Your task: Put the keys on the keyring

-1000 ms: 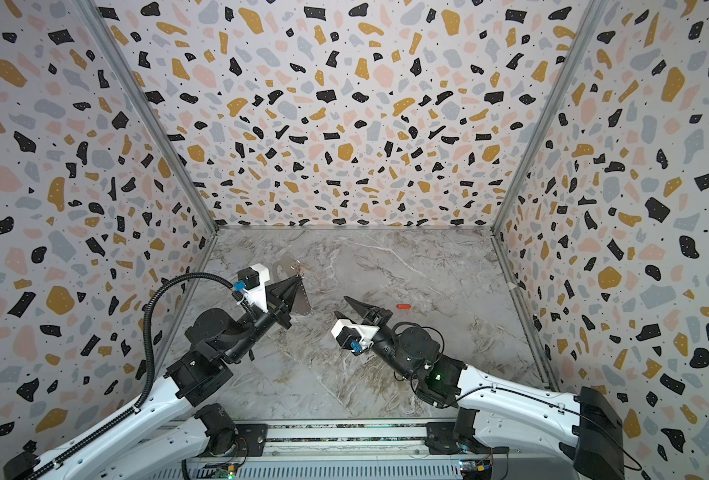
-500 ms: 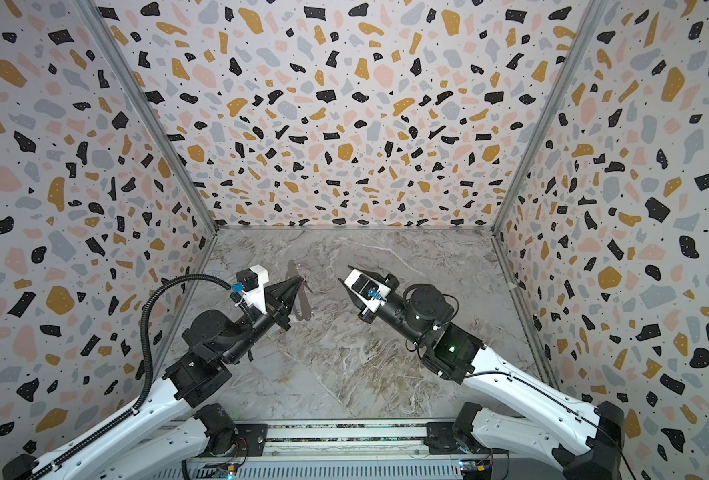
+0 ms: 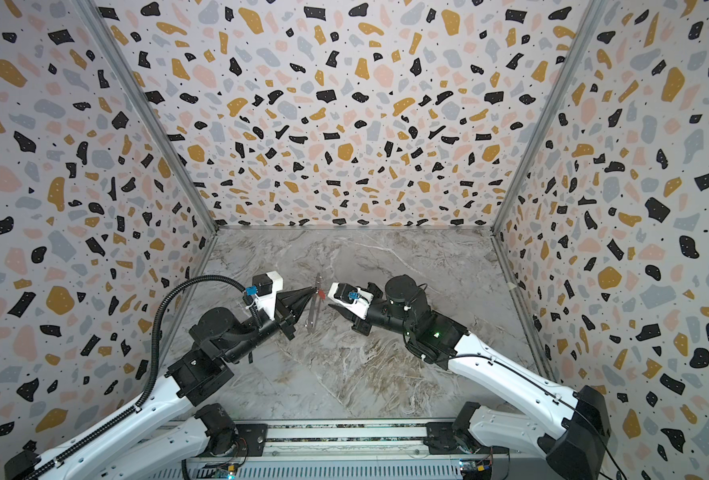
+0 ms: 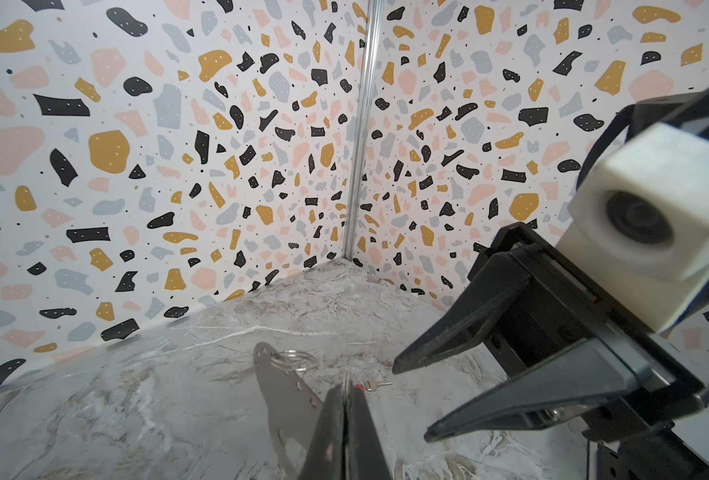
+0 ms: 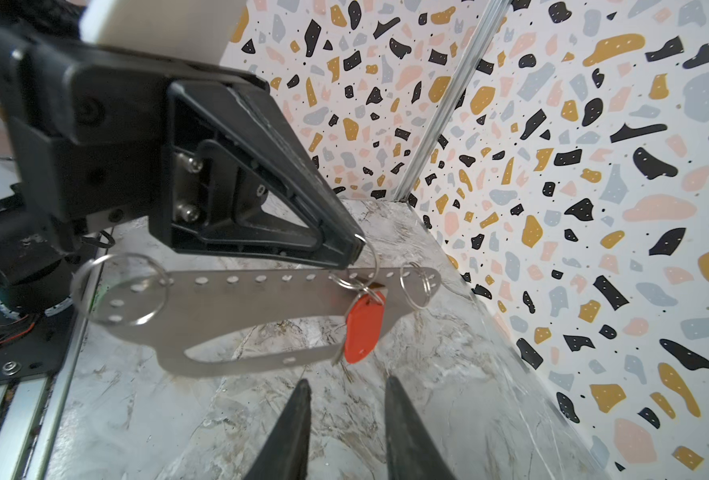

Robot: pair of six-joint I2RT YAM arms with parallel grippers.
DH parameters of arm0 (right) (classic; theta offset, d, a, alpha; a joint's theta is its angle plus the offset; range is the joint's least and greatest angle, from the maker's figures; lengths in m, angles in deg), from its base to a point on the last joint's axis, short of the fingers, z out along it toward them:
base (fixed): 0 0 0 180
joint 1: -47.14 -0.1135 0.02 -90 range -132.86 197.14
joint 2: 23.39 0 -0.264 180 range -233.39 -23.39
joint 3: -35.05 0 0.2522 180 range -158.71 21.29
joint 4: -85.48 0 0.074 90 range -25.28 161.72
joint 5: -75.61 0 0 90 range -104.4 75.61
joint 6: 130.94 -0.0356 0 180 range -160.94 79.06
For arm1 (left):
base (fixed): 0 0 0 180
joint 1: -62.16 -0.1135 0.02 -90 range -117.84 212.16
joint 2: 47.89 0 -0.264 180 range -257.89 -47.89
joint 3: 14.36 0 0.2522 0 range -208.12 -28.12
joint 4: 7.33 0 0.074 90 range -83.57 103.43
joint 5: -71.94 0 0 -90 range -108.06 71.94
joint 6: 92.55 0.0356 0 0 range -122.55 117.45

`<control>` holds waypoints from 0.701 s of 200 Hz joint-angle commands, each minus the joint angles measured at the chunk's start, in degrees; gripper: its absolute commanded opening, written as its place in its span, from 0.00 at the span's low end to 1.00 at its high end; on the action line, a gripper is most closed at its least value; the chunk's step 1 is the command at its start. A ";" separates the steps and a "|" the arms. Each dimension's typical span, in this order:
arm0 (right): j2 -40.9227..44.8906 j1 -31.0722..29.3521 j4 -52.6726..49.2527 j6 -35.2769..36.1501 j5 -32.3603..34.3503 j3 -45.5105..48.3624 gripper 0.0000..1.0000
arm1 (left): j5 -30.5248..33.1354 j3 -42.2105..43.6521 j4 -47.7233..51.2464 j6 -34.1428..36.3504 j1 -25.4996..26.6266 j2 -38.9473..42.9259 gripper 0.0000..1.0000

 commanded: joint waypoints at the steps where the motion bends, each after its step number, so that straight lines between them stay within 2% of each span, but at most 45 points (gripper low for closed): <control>1: 0.48 0.05 0.35 0.48 -1.09 -1.77 0.31 | -2.21 -2.50 -2.43 0.64 0.17 0.12 0.00; 56: -1.91 0.06 1.36 2.45 -0.80 -3.12 0.31 | -4.97 -2.93 -2.35 0.60 0.18 -0.98 0.00; 140: -3.54 0.05 4.10 3.10 0.52 -3.70 0.31 | -5.84 -2.89 -2.08 0.37 0.25 -1.47 0.00</control>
